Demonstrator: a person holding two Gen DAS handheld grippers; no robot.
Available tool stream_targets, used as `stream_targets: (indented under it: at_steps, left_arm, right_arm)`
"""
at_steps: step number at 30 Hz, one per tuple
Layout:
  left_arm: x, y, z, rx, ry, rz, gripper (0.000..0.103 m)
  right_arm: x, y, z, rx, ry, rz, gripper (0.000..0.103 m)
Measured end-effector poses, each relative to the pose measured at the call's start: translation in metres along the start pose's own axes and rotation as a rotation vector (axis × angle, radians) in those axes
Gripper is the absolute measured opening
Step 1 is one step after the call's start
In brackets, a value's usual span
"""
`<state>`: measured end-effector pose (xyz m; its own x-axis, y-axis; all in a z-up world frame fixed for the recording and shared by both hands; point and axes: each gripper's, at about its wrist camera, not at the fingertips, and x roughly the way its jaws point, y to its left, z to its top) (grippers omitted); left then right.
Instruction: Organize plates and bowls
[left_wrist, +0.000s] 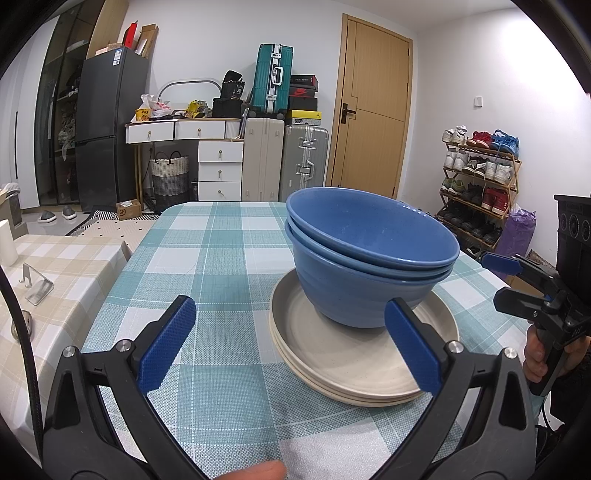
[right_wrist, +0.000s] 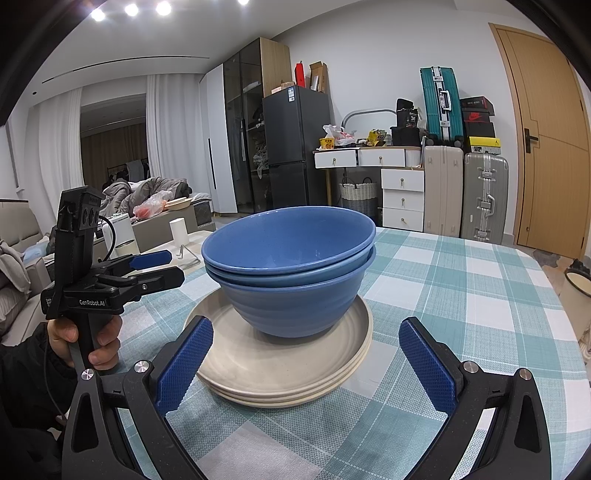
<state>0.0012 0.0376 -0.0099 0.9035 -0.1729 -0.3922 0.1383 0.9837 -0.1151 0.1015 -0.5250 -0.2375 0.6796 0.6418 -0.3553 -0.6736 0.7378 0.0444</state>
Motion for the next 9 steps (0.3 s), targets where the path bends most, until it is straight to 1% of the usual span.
stream_targets:
  at_steps: [9]
  left_arm:
    - [0.0018, 0.0011, 0.0007, 0.001, -0.001, 0.0, 0.102]
  right_arm:
    - [0.0, -0.0001, 0.0003, 0.0, 0.0, 0.0, 0.103]
